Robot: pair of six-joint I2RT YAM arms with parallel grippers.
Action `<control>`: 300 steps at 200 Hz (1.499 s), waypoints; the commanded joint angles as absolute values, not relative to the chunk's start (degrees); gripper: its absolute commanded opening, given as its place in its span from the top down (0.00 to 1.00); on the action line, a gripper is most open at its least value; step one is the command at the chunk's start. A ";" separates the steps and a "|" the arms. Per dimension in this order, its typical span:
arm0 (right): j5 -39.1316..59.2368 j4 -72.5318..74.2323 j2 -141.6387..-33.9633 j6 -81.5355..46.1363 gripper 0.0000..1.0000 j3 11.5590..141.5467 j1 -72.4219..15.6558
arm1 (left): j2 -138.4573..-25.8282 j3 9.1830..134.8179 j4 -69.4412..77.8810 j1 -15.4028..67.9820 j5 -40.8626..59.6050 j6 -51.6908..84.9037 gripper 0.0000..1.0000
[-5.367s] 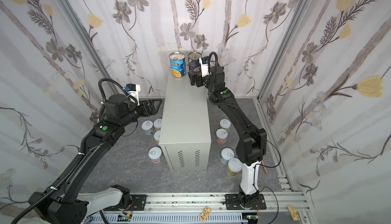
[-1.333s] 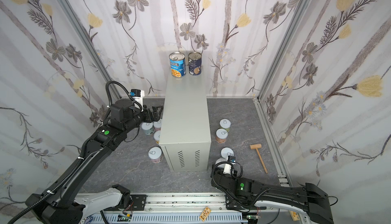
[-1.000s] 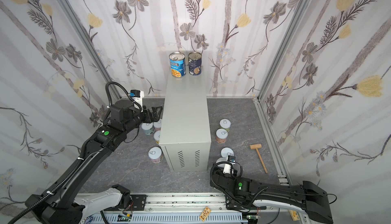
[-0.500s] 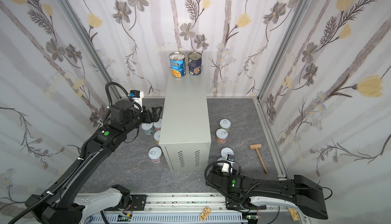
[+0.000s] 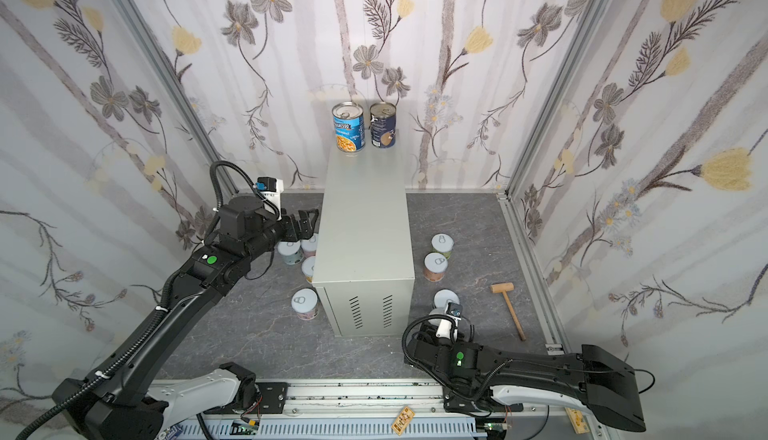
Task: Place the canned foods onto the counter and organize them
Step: 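Grasp the white-lidded can with the right gripper, then lift the white-lidded can up toward the cabinet top with the right gripper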
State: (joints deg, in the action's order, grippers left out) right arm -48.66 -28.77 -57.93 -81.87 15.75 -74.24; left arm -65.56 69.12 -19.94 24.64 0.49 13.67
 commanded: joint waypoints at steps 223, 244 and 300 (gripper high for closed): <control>-61.95 -19.16 -30.00 -37.73 0.41 28.18 -62.10 | -66.40 68.57 -17.63 24.08 -1.75 17.01 0.00; -61.30 -12.90 -30.49 -32.25 0.41 30.20 -60.02 | -66.27 68.13 -17.33 23.91 -3.15 17.80 0.00; -47.33 1.51 -34.50 -20.35 0.41 36.30 -48.35 | -65.74 65.58 -16.71 23.51 -10.08 21.05 0.00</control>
